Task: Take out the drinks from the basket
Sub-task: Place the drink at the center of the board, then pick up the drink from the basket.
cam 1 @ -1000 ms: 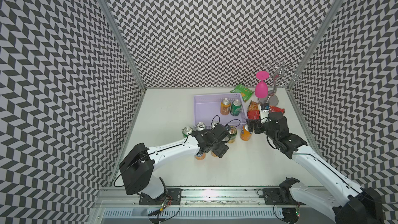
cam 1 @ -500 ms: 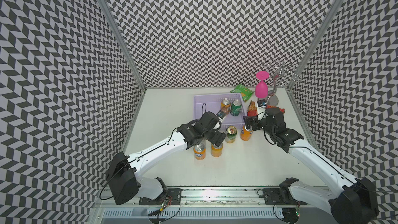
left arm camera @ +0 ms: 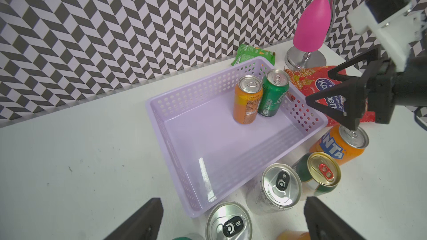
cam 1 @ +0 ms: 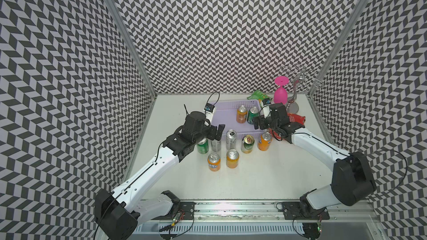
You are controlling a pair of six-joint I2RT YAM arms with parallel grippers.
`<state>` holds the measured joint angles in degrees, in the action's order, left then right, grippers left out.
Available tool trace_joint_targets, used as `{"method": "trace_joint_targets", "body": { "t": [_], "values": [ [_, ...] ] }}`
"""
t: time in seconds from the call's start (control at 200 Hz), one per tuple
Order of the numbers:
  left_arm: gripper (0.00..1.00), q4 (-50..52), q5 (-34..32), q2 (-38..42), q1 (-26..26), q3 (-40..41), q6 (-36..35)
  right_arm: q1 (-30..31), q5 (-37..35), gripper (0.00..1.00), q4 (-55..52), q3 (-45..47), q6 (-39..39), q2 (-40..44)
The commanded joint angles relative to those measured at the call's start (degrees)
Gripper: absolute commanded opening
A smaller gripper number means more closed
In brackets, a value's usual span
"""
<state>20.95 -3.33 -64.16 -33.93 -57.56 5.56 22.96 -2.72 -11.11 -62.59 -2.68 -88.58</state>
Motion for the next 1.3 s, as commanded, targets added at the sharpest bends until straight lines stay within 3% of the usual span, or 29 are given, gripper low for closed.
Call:
{"method": "trace_joint_targets", "body": {
  "t": [0.0,0.26,0.541,1.297],
  "values": [
    [0.99,-4.1,-0.9,2.6,0.8,1.8,0.8,-0.6,0.4,1.00,-0.3,-5.1,2.7,-5.0],
    [0.99,-4.7,-3.1,4.1,1.1,2.9,1.0,-2.5,2.8,1.00,-2.7,-13.9,4.2,-15.1],
    [0.99,-4.9,-3.2,3.9,1.5,3.0,1.1,-3.2,3.8,1.00,-4.0,-18.8,5.3,-20.2],
    [0.99,-5.3,-2.7,3.0,2.1,3.1,1.3,-3.8,6.3,0.70,-5.7,-23.0,6.5,-26.3]
  ]
}}
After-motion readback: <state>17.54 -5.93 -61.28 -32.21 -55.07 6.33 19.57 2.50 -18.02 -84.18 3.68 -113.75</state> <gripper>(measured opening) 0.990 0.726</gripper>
